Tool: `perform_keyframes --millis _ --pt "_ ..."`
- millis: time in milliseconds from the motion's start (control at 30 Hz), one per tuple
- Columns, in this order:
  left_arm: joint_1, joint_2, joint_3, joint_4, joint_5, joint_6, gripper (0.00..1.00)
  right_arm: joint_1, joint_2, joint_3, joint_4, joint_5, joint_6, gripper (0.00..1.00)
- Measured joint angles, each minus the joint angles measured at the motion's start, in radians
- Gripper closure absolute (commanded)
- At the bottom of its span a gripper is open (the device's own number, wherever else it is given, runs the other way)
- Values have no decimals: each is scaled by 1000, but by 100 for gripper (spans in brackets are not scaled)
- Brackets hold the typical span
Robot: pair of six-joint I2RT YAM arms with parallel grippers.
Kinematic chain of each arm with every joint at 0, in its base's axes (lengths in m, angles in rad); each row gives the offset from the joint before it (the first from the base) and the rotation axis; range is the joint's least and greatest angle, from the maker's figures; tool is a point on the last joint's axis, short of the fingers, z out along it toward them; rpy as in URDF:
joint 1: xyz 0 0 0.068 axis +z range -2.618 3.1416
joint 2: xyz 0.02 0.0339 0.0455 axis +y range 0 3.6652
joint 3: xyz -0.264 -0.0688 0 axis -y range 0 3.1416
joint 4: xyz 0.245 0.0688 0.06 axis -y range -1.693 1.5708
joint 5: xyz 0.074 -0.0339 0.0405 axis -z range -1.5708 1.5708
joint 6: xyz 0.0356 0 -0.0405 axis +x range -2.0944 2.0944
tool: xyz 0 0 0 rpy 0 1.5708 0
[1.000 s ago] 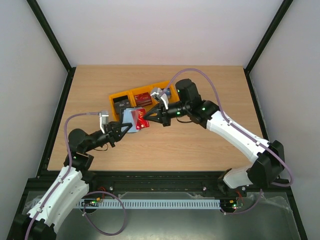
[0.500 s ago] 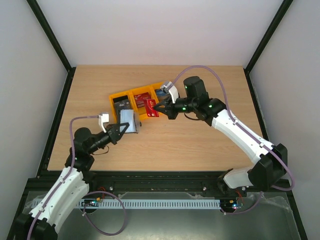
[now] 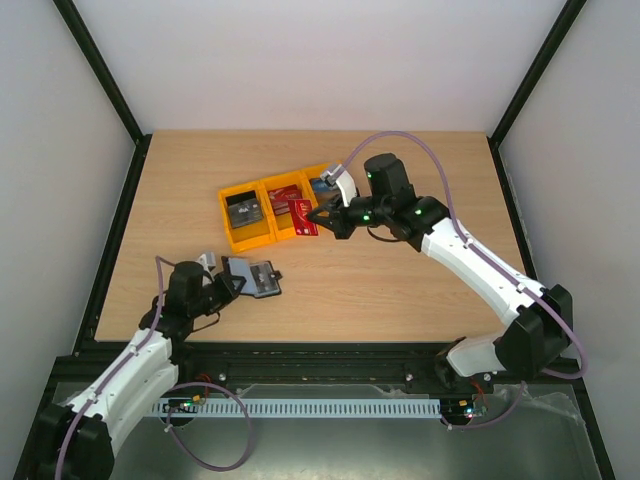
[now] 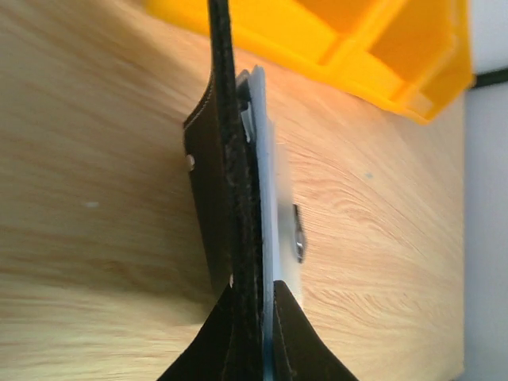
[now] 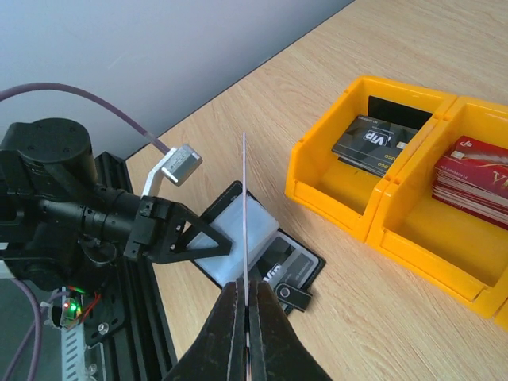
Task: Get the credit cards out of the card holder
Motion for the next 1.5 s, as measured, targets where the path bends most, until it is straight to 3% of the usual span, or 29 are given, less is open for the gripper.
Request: perform_keyframes --millis 100,300,500,733,833,900,1033,1100,1233,1500 --pt "12 0 0 -71 -67 -32 96 0 0 2 0 0 3 98" --pt "26 2 0 -192 -189 -90 60 0 10 6 0 -3 9 98" --pt "53 0 39 -315 -296 -136 39 0 34 11 -8 -1 12 98" --pt "171 -77 243 -413 -378 -140 26 16 48 23 -35 21 10 98" --pt "196 -120 326 -378 -397 -52 27 49 60 47 -59 42 -2 98" --pt "201 -156 346 -276 -331 80 26 79 69 64 -76 56 -18 98" --pt "203 -230 341 -10 51 412 25 159 80 92 -119 66 -69 98" --pt "202 -227 361 33 248 554 27 200 81 103 -145 58 -105 98" --pt "180 -172 419 -48 512 826 36 270 86 132 -206 37 -177 98" --pt "137 -151 424 -209 657 1063 68 352 138 210 -298 37 -268 98"
